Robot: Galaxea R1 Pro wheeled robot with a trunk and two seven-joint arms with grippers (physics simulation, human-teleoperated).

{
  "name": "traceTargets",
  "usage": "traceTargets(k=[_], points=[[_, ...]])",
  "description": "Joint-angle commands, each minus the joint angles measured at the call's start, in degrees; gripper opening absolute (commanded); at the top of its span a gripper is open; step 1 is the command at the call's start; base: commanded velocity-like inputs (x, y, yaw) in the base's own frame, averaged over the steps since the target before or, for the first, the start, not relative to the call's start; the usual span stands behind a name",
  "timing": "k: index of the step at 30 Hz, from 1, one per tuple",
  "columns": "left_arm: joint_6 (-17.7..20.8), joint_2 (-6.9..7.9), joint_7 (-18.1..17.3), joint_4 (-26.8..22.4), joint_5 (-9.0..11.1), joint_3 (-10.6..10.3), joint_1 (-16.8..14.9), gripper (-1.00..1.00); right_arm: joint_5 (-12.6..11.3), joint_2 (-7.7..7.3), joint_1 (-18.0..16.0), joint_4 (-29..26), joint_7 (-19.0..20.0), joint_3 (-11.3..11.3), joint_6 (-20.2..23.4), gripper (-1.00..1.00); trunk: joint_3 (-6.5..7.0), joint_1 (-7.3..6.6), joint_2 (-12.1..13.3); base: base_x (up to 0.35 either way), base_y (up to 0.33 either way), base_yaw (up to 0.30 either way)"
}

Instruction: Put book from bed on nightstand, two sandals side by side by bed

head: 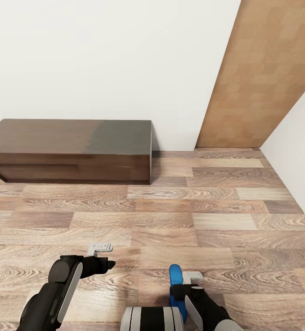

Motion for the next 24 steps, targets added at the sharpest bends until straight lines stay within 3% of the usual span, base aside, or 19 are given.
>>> traceTargets(k=[1,18,24], points=[[0.3,-0.01,0.0,0.0,0.1,0.0,0.0,1.00,-0.1,0.00,-0.1,-0.1,-0.3,0.1,0.4,1.00,-0.04,-0.01,0.0,0.000,0.000,0.000],[0.3,-0.01,0.0,0.0,0.1,0.0,0.0,1.00,-0.1,0.00,-0.6,-0.1,-0.2,0.1,0.4,1.00,-0.04,-0.01,0.0,0.000,0.000,0.000],[0.3,-0.01,0.0,0.0,0.1,0.0,0.0,1.00,-0.2,0.00,-0.6,-0.1,-0.1,0.1,0.4,1.00,-1.37,0.14,-0.1,0.000,0.000,0.000]])
